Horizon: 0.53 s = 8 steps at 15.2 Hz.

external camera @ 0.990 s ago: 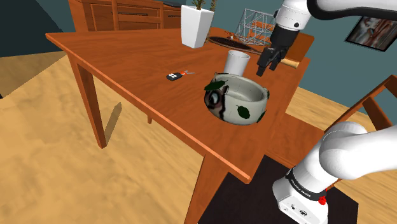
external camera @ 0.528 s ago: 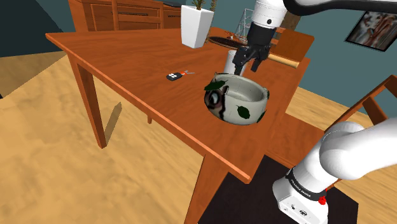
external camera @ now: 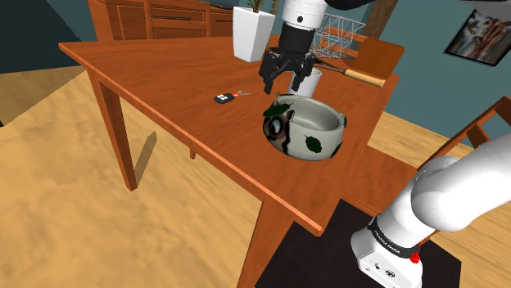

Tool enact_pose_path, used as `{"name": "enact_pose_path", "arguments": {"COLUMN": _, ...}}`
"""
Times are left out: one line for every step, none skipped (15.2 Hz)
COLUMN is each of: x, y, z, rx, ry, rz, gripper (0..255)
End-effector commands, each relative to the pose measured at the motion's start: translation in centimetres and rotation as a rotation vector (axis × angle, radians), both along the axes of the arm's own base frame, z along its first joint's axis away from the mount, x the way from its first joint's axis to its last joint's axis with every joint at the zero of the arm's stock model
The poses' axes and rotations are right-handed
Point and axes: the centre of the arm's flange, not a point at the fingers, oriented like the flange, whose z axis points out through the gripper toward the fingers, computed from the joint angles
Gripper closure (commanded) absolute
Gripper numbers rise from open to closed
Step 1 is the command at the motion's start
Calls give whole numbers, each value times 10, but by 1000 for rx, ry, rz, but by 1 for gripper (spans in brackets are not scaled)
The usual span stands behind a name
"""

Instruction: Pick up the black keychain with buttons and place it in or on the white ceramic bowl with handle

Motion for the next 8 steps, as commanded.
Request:
{"name": "enact_pose_path", "arguments": {"x": 18, "y": 20, "z": 0, "rx": 12, "ry": 1, "rz": -30, "gripper": 0}}
{"name": "enact_pose_path", "arguments": {"x": 27, "y": 30, "z": 0, "rx": 17, "ry": 1, "rz": -43, "gripper": 0}}
{"name": "enact_pose_path", "arguments": {"x": 36, "y": 39, "z": -1, "rx": 22, "ry": 1, "rz": -57, "gripper": 0}}
{"name": "enact_pose_path", "arguments": {"x": 44, "y": 48, "z": -1, "rx": 27, "ry": 1, "rz": -71, "gripper": 0}}
{"name": "enact_pose_path", "arguments": {"x": 53, "y": 57, "z": -1, "rx": 32, "ry": 1, "rz": -85, "gripper": 0}}
{"name": "enact_pose_path", "arguments": {"x": 62, "y": 66, "z": -1, "rx": 37, "ry": 1, "rz": -98, "gripper": 0}}
{"name": "enact_pose_path", "arguments": {"x": 72, "y": 75, "z": -1, "rx": 42, "ry": 1, "rz": -112, "gripper": 0}}
{"name": "enact_pose_path", "arguments": {"x": 81, "y": 84, "z": -1, "rx": 47, "ry": 2, "rz": -126, "gripper": 0}}
